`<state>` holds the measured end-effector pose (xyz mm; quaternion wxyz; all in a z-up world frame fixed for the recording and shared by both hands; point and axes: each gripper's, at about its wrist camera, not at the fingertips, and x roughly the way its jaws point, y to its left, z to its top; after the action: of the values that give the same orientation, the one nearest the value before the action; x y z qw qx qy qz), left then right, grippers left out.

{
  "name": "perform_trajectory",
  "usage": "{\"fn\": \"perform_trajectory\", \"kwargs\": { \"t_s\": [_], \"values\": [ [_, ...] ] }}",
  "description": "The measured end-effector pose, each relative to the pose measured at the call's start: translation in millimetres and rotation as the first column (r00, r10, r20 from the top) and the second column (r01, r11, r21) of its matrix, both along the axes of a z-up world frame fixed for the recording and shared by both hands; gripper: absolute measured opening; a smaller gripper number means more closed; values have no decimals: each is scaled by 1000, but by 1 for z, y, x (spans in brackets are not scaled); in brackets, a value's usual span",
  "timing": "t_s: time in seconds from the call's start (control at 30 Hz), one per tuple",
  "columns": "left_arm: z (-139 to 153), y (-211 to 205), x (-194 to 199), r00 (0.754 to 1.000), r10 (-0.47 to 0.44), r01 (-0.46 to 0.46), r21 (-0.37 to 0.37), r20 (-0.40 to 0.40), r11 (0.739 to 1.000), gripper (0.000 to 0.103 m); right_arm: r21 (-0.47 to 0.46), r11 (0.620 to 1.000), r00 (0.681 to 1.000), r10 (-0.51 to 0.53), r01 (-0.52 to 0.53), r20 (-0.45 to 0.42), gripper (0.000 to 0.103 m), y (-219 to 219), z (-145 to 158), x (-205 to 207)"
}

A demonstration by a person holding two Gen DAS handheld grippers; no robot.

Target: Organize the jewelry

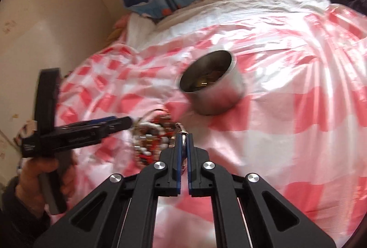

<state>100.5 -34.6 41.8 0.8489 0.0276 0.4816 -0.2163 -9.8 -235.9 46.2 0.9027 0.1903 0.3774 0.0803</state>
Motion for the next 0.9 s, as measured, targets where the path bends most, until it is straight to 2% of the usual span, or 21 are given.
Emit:
{"fn": "perform_trajectory", "kwargs": {
  "t_s": [0.27,0.3,0.33,0.4,0.67,0.7,0.73,0.8,0.83,0.87,0.9],
  "values": [
    [-14,-13,10,1000,-13,13,19,-10,1000,66,-188,979,994,-92,79,-64,5,1,-11,4],
    [-15,-14,11,1000,-11,11,18,-10,1000,66,-200,976,993,-100,84,-69,11,0,-13,4],
    [-15,-13,12,1000,-11,11,15,-8,1000,66,-212,973,992,-105,88,-72,27,1,-14,5],
    [-14,-14,12,1000,-14,14,12,-3,1000,67,-239,965,991,-120,103,-59,49,1,-14,4],
    [-15,-25,22,1000,-24,24,-4,14,1000,67,-310,948,985,-118,73,-128,49,9,-32,16],
    [-15,-28,21,999,-42,42,0,16,999,66,-318,946,985,-107,59,-133,43,11,-34,17],
    [-15,-30,19,998,-58,57,9,21,998,61,-322,946,986,-94,45,-139,27,13,-35,18],
    [-15,-37,15,995,-102,101,51,18,994,19,-313,950,987,-74,26,-143,11,15,-36,18],
    [-12,-40,12,992,-121,119,67,30,991,13,-306,952,988,-66,21,-138,6,15,-35,18],
    [-9,-41,10,991,-130,127,67,35,990,5,-300,954,989,-63,21,-132,6,15,-35,16],
    [-3,-41,7,989,-141,139,49,36,989,4,-288,957,990,-62,24,-124,6,14,-33,15]
  ]
}}
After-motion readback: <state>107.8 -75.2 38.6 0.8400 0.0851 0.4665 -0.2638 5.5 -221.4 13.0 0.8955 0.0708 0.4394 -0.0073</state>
